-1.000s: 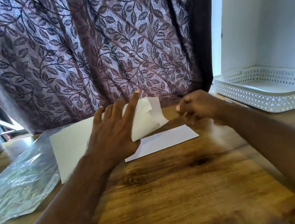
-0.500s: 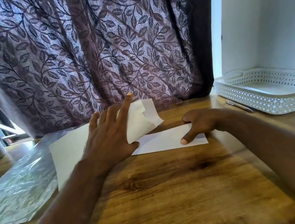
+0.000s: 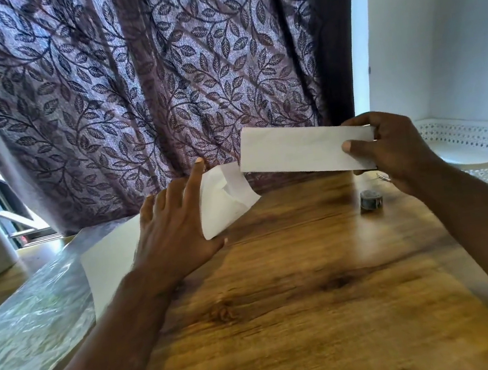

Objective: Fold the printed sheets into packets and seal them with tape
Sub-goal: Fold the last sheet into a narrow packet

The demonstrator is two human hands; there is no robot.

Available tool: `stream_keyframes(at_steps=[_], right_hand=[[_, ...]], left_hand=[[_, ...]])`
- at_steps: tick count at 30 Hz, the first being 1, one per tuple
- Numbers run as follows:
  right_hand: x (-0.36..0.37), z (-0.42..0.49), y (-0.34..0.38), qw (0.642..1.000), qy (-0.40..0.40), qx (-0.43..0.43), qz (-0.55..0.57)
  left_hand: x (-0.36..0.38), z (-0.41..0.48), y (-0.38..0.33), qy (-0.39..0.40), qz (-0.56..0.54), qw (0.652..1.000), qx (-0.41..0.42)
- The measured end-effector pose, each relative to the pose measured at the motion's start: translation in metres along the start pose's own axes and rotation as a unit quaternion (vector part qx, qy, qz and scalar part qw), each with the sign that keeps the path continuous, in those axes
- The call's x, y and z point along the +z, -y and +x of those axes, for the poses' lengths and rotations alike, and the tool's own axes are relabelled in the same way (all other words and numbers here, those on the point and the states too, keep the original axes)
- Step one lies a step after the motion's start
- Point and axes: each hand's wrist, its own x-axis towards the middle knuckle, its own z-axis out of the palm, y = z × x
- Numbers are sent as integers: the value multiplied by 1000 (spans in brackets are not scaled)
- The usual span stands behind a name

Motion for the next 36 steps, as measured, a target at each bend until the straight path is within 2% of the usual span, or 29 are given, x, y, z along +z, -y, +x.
stream_keyframes(at_steps=[5, 9, 15, 24, 27, 30, 33, 36], right_hand=[[5, -3, 3, 999, 29, -1, 21], [15, -8, 2, 997, 69, -6, -26], [40, -22, 6, 991, 128, 35, -19], [84, -47, 7, 992, 107, 30, -61], [83, -49, 10, 992, 104, 39, -68], [71, -47, 16, 993, 105, 46, -21], [69, -51, 24, 987, 148, 57, 14], [79, -61, 28, 968, 237, 81, 27]], left_hand=[[5, -1, 3, 18, 7, 1000, -5], [6, -2, 2, 22, 11, 1000, -2], [9, -4, -9, 25, 9, 999, 23], [8, -7, -46, 21, -13, 997, 78], [6, -6, -45, 10, -17, 998, 61], [3, -6, -38, -6, -24, 999, 27], [0, -6, -33, -17, -36, 999, 3], [-2, -6, -34, -17, -39, 999, -1]])
